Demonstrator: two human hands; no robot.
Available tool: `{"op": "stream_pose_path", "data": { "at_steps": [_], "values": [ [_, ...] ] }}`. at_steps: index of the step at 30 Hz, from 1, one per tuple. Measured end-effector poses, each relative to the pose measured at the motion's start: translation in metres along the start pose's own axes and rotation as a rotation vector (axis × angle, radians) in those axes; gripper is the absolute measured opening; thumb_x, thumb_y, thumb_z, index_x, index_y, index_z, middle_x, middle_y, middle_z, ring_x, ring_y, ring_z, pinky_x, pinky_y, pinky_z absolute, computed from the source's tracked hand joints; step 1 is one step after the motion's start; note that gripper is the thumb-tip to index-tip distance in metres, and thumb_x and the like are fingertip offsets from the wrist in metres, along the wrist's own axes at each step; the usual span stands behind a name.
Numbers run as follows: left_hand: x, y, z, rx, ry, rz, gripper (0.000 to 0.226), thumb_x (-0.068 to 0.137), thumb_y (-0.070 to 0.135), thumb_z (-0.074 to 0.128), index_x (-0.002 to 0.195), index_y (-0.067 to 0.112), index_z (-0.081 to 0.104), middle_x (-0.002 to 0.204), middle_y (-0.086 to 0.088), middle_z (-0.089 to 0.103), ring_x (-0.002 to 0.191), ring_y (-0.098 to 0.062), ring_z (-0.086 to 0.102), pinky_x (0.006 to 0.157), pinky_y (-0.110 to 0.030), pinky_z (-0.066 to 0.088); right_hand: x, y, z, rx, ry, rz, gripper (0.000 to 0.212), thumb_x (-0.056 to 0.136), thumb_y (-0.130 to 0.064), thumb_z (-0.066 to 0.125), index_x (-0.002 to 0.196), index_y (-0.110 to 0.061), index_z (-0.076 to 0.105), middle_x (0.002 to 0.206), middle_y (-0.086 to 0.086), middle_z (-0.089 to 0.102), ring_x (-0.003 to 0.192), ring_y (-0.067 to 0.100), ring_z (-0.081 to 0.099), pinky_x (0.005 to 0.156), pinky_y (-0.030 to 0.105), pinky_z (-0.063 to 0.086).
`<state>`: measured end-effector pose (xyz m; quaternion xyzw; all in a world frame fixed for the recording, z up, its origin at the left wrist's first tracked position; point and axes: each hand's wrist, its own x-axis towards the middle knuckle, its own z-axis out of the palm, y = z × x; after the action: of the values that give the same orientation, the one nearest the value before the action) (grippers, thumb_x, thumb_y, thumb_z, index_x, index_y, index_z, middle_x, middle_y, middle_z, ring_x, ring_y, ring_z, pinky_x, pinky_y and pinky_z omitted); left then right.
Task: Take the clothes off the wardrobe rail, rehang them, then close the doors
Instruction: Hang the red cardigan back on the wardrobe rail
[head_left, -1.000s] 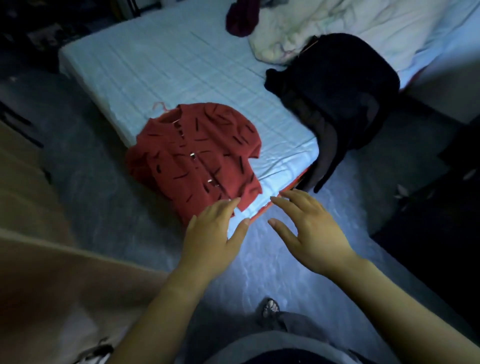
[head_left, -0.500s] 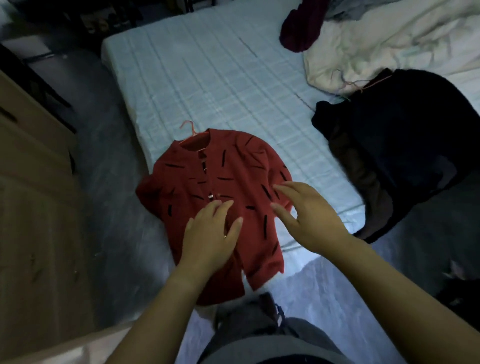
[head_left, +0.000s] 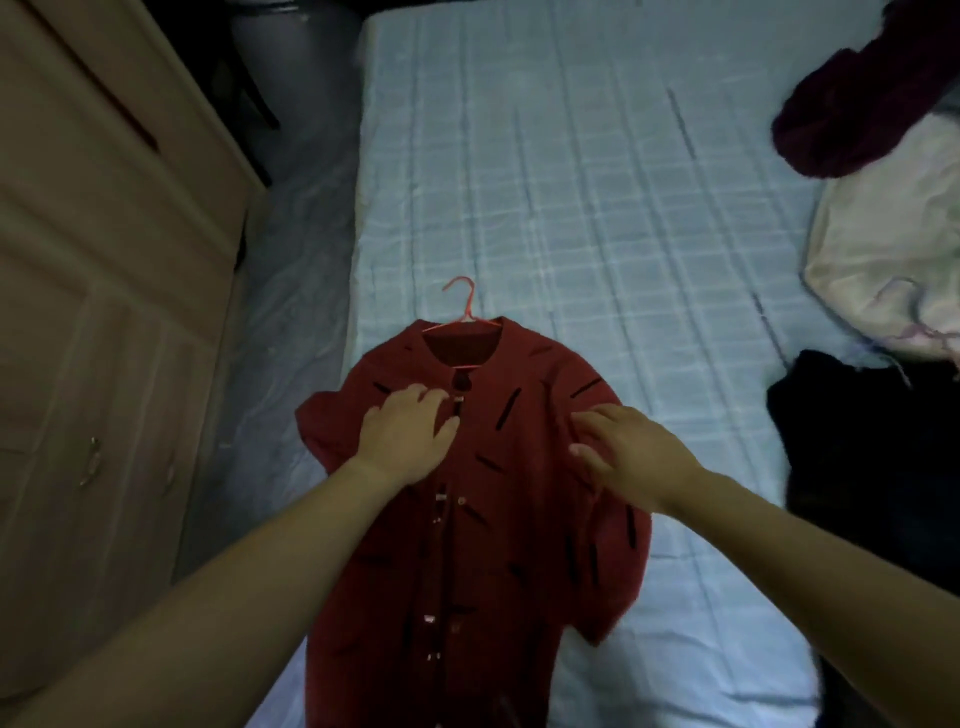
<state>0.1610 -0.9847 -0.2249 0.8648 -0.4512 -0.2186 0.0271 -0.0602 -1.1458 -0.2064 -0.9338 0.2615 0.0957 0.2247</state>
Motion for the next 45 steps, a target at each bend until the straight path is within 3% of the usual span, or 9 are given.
{"op": "stream_pose_path", "data": {
  "at_steps": [4, 10, 13, 18, 22, 28, 33, 37, 45],
  "values": [
    [0.052, -0.014, 0.015, 0.012, -0.030, -0.073, 0.042, 0.094, 0.043, 0.043, 0.130, 0.023, 0.049, 0.131, 0.000, 0.050, 0.119, -0.023, 0.048, 0.093, -0.039, 0.042, 0.086, 0.037, 0.017, 0.027, -0.100, -0.027, 0.048, 0.093, -0.041, 0.048, 0.135, -0.018, 0.046, 0.134, 0.005, 0.050, 0.122, 0.025, 0.045, 0.101, 0.035, 0.038],
    [0.144, -0.061, 0.036, -0.069, 0.033, -0.148, 0.058, 0.083, 0.050, 0.029, 0.121, 0.016, 0.057, 0.123, -0.005, 0.056, 0.113, -0.027, 0.053, 0.092, -0.044, 0.046, 0.194, 0.085, 0.051, 0.028, -0.149, 0.071, 0.045, 0.093, -0.036, 0.049, 0.133, -0.015, 0.046, 0.136, 0.008, 0.044, 0.125, 0.027, 0.039, 0.099, 0.040, 0.039],
    [0.185, -0.084, 0.048, -0.060, 0.067, -0.206, 0.048, 0.086, 0.040, 0.036, 0.118, 0.012, 0.058, 0.121, -0.008, 0.057, 0.110, -0.031, 0.053, 0.090, -0.044, 0.046, 0.230, 0.101, 0.065, 0.092, -0.125, 0.132, 0.045, 0.093, -0.034, 0.050, 0.133, -0.015, 0.045, 0.134, 0.008, 0.045, 0.121, 0.028, 0.042, 0.098, 0.041, 0.040],
    [0.235, -0.106, 0.068, -0.036, 0.115, -0.308, 0.039, 0.092, 0.030, 0.051, 0.128, 0.015, 0.053, 0.135, -0.007, 0.049, 0.125, -0.029, 0.042, 0.101, -0.054, 0.033, 0.270, 0.108, 0.091, 0.194, -0.082, 0.184, 0.052, 0.093, -0.033, 0.051, 0.140, -0.013, 0.037, 0.140, 0.008, 0.041, 0.126, 0.026, 0.041, 0.102, 0.039, 0.037],
    [0.244, -0.115, 0.094, -0.133, -0.008, -0.298, 0.047, 0.094, 0.030, 0.048, 0.136, 0.011, 0.044, 0.132, -0.016, 0.051, 0.119, -0.037, 0.047, 0.099, -0.052, 0.038, 0.282, 0.104, 0.109, 0.269, -0.069, 0.230, 0.052, 0.092, -0.035, 0.053, 0.137, -0.014, 0.040, 0.134, 0.011, 0.048, 0.120, 0.029, 0.047, 0.099, 0.040, 0.039],
    [0.220, -0.111, 0.078, -0.146, 0.094, -0.163, 0.038, 0.092, 0.042, 0.038, 0.110, 0.014, 0.057, 0.096, -0.012, 0.063, 0.090, -0.036, 0.057, 0.078, -0.044, 0.046, 0.261, 0.082, 0.107, 0.330, 0.058, 0.129, 0.036, 0.094, -0.038, 0.047, 0.126, -0.022, 0.053, 0.109, 0.004, 0.060, 0.101, 0.024, 0.056, 0.085, 0.034, 0.043],
    [0.150, -0.104, 0.035, -0.379, 0.198, -0.067, 0.040, 0.082, 0.054, 0.042, 0.101, 0.024, 0.060, 0.095, 0.010, 0.064, 0.089, -0.012, 0.061, 0.082, -0.033, 0.047, 0.200, 0.053, 0.063, 0.461, 0.236, 0.041, 0.040, 0.087, -0.047, 0.048, 0.118, -0.026, 0.062, 0.101, -0.007, 0.065, 0.092, 0.007, 0.059, 0.081, 0.011, 0.039],
    [0.085, -0.083, -0.005, -0.519, 0.295, -0.021, 0.015, 0.083, 0.034, 0.068, 0.095, 0.027, 0.062, 0.090, 0.024, 0.060, 0.088, 0.003, 0.055, 0.078, -0.004, 0.036, 0.135, 0.022, 0.028, 0.497, 0.340, 0.006, 0.038, 0.085, -0.047, 0.051, 0.119, -0.031, 0.062, 0.090, -0.011, 0.063, 0.086, 0.003, 0.059, 0.078, 0.011, 0.042],
    [-0.068, -0.045, -0.037, -0.670, 0.517, -0.034, 0.017, 0.078, 0.018, 0.073, 0.092, 0.023, 0.065, 0.090, 0.019, 0.063, 0.087, 0.001, 0.057, 0.078, -0.007, 0.040, -0.002, -0.048, -0.006, 0.309, 0.484, -0.088, 0.031, 0.087, -0.049, 0.047, 0.109, -0.034, 0.063, 0.080, -0.013, 0.056, 0.075, 0.003, 0.056, 0.069, 0.015, 0.042]
  ]
}}
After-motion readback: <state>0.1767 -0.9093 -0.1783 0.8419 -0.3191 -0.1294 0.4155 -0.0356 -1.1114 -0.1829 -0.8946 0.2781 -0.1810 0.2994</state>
